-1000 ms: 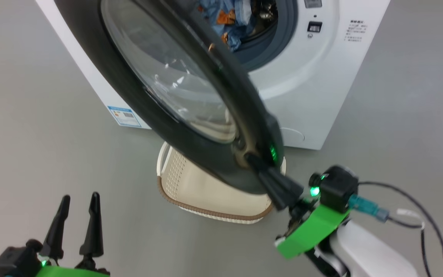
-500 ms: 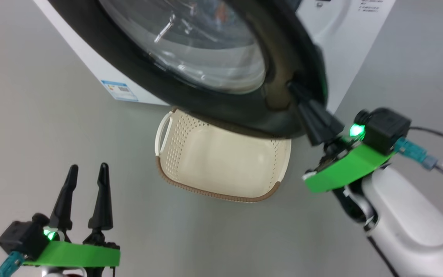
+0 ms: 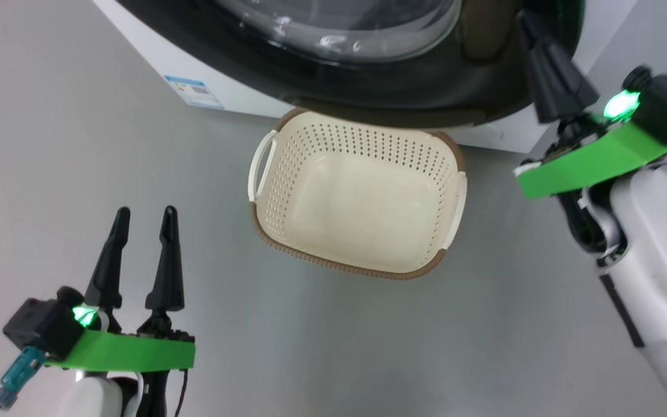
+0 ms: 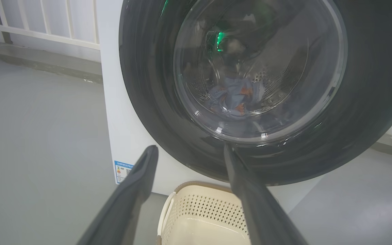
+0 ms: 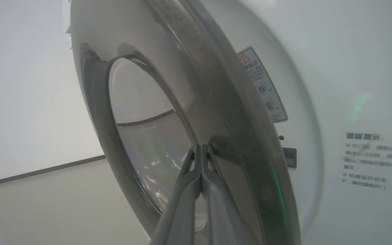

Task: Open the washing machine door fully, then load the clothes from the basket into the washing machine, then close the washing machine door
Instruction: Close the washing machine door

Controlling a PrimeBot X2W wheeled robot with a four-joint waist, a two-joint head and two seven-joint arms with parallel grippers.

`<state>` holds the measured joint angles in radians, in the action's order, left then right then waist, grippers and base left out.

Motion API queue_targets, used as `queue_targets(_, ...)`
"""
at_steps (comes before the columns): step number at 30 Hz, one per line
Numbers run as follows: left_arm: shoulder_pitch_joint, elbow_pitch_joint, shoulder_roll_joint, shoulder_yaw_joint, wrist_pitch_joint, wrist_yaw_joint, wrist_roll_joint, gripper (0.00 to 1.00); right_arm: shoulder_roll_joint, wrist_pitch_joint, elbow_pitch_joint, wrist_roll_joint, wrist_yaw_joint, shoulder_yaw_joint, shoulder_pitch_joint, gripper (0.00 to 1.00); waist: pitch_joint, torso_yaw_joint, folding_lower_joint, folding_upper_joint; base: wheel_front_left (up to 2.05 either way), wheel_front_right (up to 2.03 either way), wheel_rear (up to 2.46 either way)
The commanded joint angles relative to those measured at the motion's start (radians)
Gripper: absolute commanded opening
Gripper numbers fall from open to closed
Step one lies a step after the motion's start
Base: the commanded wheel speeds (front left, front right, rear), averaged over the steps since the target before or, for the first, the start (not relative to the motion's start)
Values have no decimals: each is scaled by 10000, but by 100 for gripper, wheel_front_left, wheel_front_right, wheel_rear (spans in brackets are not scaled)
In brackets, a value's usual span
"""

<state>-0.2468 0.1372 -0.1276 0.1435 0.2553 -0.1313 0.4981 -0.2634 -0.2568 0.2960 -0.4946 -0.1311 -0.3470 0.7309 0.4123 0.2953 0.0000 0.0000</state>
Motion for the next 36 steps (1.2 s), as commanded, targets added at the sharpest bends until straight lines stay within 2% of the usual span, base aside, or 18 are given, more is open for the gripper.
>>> queue_targets(1,-252,-280,-167,-289,65,6,-109,100,-19,-49,-138,-98,4,46,242,0,229,182,0,0,0,0,0)
queue_targets(19,-964,-294,38,59,65,6,-30,100,-308,-49,569,10,4,766,1802,0,1018,621,0,0,0,0,0)
queue_targets(28,-926,-169,-60,31,65,6,-58,100,-126,-49,480,-2,4,272,1546,0,771,427,0,0,0,0,0)
queue_targets(32,-820,-96,-112,-10,65,6,-98,100,-65,-49,436,-125,4,-2,1163,49,458,273,0,0,0,0,0)
queue_targets(33,-782,-76,-137,-29,65,6,-102,100,-42,-49,417,-150,4,-67,1041,77,367,230,0,0,0,0,0)
queue_targets(34,-744,-50,-161,-44,65,6,-102,100,-23,-49,394,-175,4,-125,910,95,269,194,0,0,0,0,0)
queue_targets(35,-703,-16,-186,-59,65,6,-100,100,-6,-49,359,-200,4,-164,770,100,166,161,0,0,0,0,0)
queue_targets(36,-658,14,-211,-75,65,6,-95,100,6,-49,315,-223,4,-186,618,100,63,129,0,0,0,0,0)
